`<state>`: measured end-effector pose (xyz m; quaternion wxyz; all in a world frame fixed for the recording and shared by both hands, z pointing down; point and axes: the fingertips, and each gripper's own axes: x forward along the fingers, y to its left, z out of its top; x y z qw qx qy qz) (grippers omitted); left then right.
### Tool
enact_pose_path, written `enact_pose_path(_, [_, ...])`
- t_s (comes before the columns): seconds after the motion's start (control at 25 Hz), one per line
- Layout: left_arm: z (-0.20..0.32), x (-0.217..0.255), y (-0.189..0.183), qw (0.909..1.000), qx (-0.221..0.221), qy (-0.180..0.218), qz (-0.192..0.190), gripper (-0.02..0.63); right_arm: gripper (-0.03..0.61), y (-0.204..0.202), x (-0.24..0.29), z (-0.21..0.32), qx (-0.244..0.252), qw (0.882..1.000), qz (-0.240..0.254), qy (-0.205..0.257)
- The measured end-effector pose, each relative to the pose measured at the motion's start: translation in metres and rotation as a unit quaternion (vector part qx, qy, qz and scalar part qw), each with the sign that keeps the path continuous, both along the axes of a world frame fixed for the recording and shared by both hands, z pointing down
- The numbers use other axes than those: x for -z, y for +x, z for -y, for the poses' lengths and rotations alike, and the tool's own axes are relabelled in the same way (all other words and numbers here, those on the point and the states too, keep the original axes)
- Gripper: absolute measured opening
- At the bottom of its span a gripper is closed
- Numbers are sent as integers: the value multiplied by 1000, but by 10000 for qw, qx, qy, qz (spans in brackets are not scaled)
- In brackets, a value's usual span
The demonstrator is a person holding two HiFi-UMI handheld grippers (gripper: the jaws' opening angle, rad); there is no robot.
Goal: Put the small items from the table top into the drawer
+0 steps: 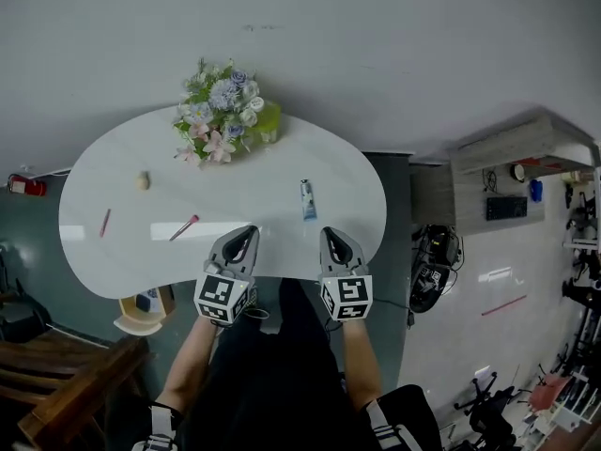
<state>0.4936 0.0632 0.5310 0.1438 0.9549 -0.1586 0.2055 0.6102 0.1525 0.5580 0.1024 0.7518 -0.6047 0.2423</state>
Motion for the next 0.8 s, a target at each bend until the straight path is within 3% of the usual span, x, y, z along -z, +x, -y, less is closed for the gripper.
enact_pose_path(0.36, [6, -59, 9, 9982, 218, -391, 402, 20, 32, 5, -63, 19, 364, 9976, 402, -429])
enact_pose_path(0.68, [10, -65, 10, 9973, 396, -438, 446, 20, 35, 17, -91, 43, 484, 9953, 577, -612])
enact_pose_path(0.72, [10, -65, 9, 9971, 421, -441, 453, 20, 62, 18, -96, 48, 531, 9945, 619, -662])
enact_pose_path(0.76, [10, -64, 8, 9970, 441, -444, 460, 20, 154, 18, -101, 53, 589, 9934, 673, -725])
enact_pose_path(0.8, [10, -63, 7, 9969, 454, -450, 467, 20, 170, 19, -106, 58, 639, 9923, 712, -791])
